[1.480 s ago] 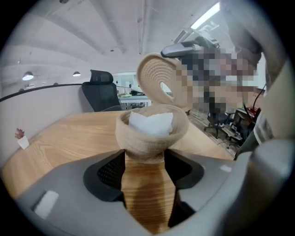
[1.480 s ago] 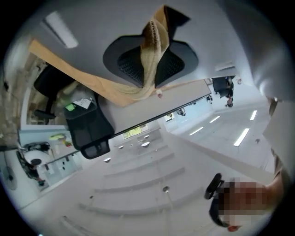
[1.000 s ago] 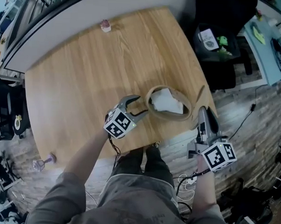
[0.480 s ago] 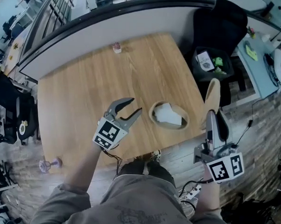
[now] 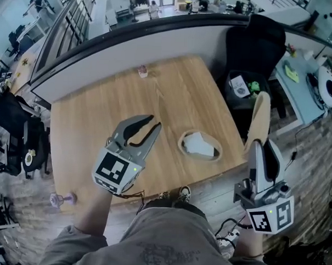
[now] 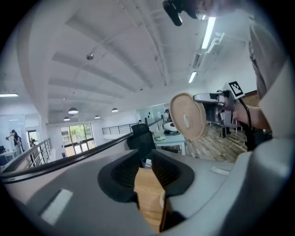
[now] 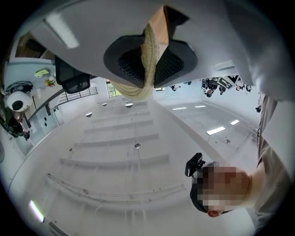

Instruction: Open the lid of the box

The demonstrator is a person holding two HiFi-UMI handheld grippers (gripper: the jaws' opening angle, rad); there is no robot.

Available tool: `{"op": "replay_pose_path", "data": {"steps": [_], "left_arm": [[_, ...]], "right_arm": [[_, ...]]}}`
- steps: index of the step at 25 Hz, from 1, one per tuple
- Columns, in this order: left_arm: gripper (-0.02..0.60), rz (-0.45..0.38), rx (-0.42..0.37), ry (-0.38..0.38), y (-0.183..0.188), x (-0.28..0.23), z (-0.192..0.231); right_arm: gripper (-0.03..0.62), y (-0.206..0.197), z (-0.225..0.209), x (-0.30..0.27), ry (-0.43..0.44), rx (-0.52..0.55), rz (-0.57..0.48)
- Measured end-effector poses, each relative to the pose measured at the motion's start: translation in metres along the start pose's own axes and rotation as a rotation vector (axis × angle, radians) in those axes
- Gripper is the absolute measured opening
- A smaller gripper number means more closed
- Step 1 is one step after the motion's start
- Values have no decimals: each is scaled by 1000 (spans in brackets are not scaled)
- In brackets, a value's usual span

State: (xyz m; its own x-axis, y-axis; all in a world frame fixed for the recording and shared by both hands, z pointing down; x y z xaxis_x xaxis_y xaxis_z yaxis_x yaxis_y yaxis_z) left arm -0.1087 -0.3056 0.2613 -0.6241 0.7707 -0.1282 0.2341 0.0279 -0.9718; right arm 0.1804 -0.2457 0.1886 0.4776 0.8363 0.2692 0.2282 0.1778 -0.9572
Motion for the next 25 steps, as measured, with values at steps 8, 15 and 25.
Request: {"op": "replay_pose_path", "data": {"steps": [8,15,25], "left_arm": [[23,-79,-3,50,33,32,-15],[2,-77,18,57,28,50,-22],[2,-73,6,24,32,41,-25]], "right_arm": [[75,21,25,17,44,35,-7],[75,15,44,22,63,-9,58],[75,6,43,14,53,-9,80]]}}
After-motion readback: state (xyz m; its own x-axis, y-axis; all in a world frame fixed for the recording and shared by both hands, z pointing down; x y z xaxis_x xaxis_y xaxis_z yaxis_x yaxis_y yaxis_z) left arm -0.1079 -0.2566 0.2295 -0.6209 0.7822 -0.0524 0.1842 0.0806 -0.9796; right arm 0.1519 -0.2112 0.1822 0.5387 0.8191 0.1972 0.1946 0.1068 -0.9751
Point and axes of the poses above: the fingertips, and each gripper's own axes: x backward along the fingers, z to its left, y out of its top, the point moved 6 cm from there along x, backward along the fingers, and after that the axes turned 4 degrees about -z, right-handed, at the moved point
